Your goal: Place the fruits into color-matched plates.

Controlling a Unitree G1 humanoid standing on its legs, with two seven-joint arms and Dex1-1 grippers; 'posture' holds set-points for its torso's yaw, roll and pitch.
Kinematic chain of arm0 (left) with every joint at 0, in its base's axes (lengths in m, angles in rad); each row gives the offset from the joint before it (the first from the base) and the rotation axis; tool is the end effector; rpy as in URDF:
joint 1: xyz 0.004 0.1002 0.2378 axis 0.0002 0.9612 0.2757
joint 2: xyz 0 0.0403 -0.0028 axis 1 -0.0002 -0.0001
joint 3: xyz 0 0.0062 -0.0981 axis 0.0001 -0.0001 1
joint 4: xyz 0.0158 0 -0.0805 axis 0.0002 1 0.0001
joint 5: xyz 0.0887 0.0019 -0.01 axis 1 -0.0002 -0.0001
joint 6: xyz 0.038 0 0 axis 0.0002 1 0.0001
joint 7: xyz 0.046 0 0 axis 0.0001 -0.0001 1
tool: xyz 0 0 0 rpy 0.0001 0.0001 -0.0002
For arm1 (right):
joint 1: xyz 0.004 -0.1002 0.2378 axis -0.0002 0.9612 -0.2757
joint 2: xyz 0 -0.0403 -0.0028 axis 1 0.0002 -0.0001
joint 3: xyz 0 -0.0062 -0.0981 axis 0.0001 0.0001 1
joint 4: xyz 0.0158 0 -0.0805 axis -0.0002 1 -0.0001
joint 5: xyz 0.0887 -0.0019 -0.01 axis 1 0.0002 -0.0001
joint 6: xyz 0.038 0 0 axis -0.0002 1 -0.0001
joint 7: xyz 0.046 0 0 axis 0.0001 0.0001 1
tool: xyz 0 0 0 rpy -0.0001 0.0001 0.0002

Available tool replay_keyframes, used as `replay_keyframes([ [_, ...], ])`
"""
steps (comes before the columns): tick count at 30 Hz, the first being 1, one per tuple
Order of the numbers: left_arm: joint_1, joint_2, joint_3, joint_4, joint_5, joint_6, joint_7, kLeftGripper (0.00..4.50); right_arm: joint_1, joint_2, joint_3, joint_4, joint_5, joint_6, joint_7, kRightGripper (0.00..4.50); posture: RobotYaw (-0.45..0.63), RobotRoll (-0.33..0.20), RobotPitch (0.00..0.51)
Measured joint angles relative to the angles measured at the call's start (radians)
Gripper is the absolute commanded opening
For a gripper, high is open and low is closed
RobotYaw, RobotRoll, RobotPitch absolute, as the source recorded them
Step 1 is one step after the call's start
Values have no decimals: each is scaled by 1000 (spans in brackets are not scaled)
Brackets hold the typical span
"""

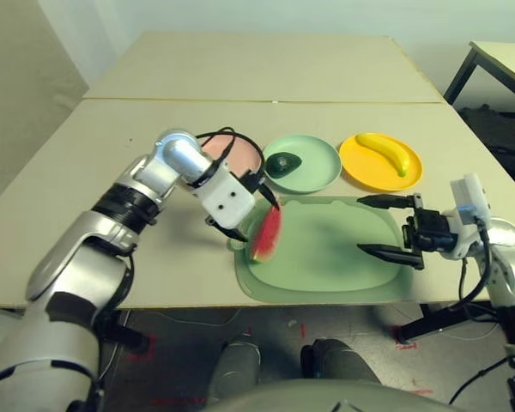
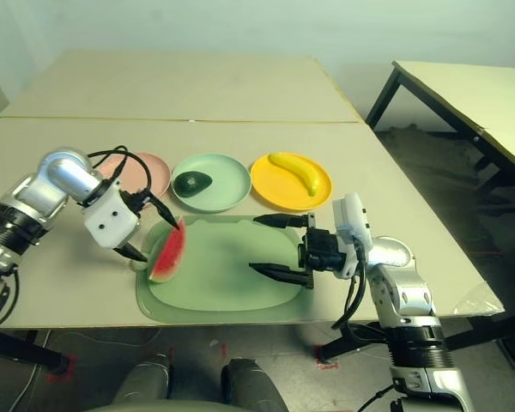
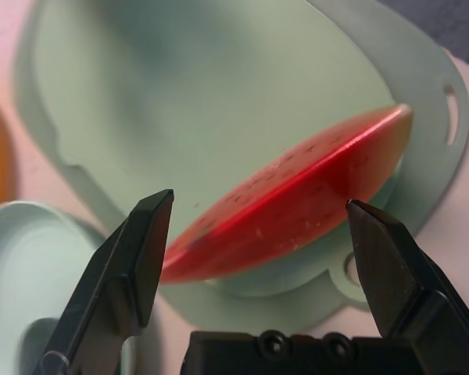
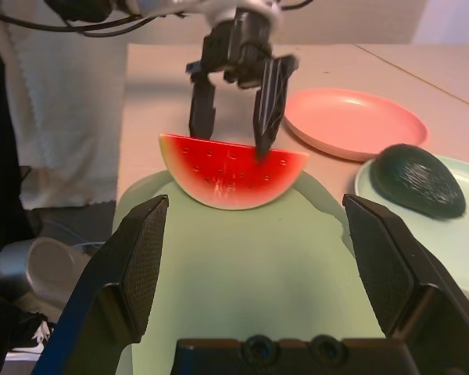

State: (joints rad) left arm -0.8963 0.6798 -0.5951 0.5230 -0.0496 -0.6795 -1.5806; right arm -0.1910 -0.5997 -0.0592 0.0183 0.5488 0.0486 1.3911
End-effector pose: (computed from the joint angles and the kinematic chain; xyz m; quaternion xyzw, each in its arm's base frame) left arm 0.3025 0.1700 0.1952 0.5399 -0.0085 -0.7474 0.3871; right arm 0.2249 -0.2539 0.1230 -0.0658 -0.0445 0.6340 0.7692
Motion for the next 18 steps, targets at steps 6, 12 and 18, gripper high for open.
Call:
replay_keyframes([
  [6, 33, 7, 5, -2, 60, 3, 9, 4500, 2, 4, 9, -13, 0, 1, -14, 4488, 5, 0, 40],
  [12, 60, -3, 5, -14, 113, 22, 31, 4500, 2, 4, 32, -12, -4, 0, -14, 4488, 14, 0, 39],
  [18, 60, -40, 11, -13, 147, 48, 79, 4500, 15, 4, 46, -21, -9, 1, -15, 4488, 11, 0, 37],
])
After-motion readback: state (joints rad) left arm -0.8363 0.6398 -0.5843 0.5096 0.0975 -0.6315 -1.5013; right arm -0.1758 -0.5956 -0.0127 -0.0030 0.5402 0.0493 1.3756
